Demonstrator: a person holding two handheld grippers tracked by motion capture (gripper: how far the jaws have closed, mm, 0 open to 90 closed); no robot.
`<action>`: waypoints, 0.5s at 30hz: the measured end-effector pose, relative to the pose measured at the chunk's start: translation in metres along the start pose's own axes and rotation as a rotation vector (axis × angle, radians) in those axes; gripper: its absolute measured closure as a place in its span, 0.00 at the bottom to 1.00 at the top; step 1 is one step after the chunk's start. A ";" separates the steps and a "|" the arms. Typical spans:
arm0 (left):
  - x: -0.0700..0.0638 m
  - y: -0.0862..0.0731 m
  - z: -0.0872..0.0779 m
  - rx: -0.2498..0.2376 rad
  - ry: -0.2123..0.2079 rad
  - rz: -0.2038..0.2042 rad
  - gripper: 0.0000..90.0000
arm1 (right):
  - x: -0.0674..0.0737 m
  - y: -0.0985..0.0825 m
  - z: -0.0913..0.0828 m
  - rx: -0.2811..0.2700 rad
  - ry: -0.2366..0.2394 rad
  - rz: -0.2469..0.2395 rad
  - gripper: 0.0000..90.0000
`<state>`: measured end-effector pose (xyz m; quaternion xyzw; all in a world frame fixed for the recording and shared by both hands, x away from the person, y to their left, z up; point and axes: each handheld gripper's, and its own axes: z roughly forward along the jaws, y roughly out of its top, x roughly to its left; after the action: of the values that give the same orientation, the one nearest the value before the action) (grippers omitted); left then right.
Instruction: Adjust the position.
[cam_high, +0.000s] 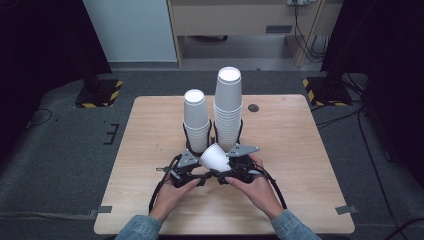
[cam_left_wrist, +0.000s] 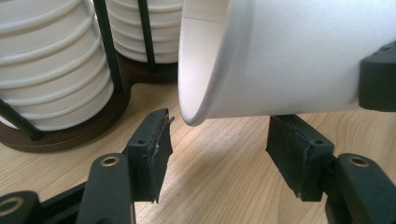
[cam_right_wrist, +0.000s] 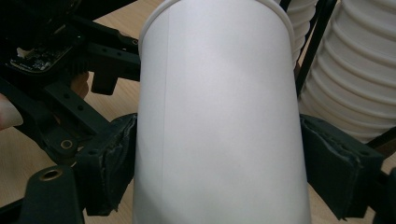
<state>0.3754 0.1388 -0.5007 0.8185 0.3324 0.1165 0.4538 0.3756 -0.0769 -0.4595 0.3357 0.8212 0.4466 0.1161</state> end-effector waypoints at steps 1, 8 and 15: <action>0.000 0.000 0.000 0.001 0.002 0.001 0.43 | 0.000 0.000 0.000 0.000 0.000 0.000 0.19; 0.003 0.000 -0.002 -0.004 0.018 -0.009 0.43 | -0.001 -0.001 -0.001 0.001 0.004 -0.005 0.19; 0.006 0.000 -0.004 -0.012 0.023 -0.015 0.44 | 0.000 -0.001 -0.001 0.003 0.004 -0.009 0.19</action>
<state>0.3775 0.1458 -0.4993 0.8118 0.3431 0.1245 0.4558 0.3748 -0.0780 -0.4596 0.3312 0.8237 0.4454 0.1161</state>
